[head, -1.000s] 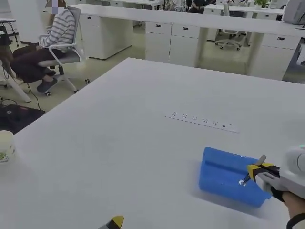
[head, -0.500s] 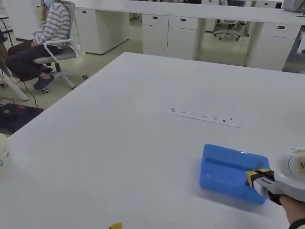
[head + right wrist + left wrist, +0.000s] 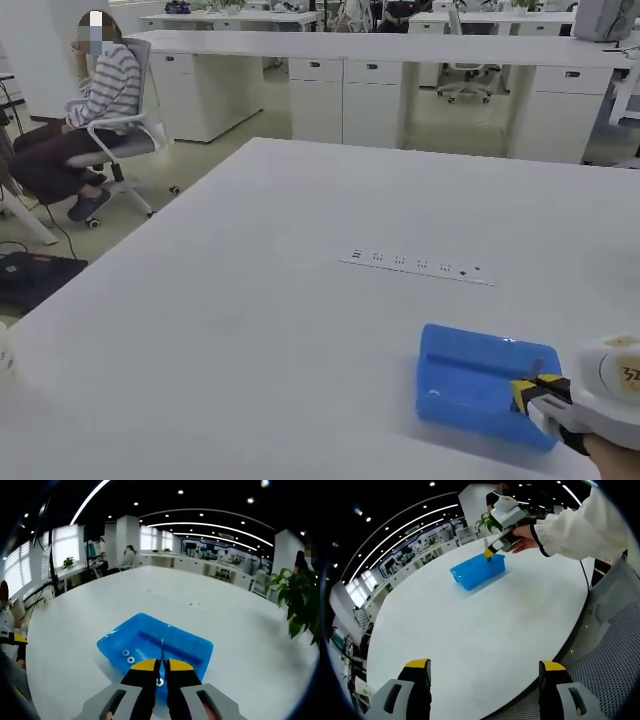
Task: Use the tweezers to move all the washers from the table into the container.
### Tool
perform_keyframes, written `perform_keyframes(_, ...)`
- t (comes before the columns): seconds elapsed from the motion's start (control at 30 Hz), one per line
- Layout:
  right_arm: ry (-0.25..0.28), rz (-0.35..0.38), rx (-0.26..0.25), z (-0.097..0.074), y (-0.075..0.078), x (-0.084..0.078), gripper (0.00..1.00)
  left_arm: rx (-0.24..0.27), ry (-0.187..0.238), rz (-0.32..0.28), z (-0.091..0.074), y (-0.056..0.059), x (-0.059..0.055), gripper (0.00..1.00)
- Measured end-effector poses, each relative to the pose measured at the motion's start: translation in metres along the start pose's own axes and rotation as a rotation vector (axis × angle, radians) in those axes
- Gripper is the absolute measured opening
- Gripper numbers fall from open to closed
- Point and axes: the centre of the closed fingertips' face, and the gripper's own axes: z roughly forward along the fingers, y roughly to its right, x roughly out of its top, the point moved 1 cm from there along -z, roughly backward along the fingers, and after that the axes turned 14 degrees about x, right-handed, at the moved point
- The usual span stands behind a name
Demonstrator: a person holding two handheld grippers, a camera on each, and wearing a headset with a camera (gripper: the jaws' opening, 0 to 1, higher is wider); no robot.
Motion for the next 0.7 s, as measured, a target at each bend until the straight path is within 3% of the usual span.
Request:
perform_keyframes(0.2, 0.067, -0.069, -0.01, -0.021, -0.005, 0.023, 0.03, 0.014, 0.001, -0.004, 0.0, -0.003, 0.0, 0.9)
perform_keyframes(0.4, 0.104, -0.086, -0.009, -0.043, -0.012, 0.032, 0.03, 0.013, 0.009, 0.005, 0.0, -0.002, 0.001, 0.91)
perform_keyframes(0.53, 0.115, -0.076, 0.054, -0.057, -0.028, 0.036, 0.02, 0.025, 0.018, -0.002, -0.001, -0.005, 0.003, 0.91)
perform_keyframes(0.6, 0.146, -0.055, 0.093, -0.064, -0.036, 0.042, 0.02, 0.029, 0.021, -0.003, -0.001, -0.005, 0.003, 0.91)
perform_keyframes(0.7, 0.115, -0.109, 0.124, -0.073, -0.044, 0.042, 0.02, 0.032, 0.026, 0.0, -0.001, -0.005, 0.004, 0.91)
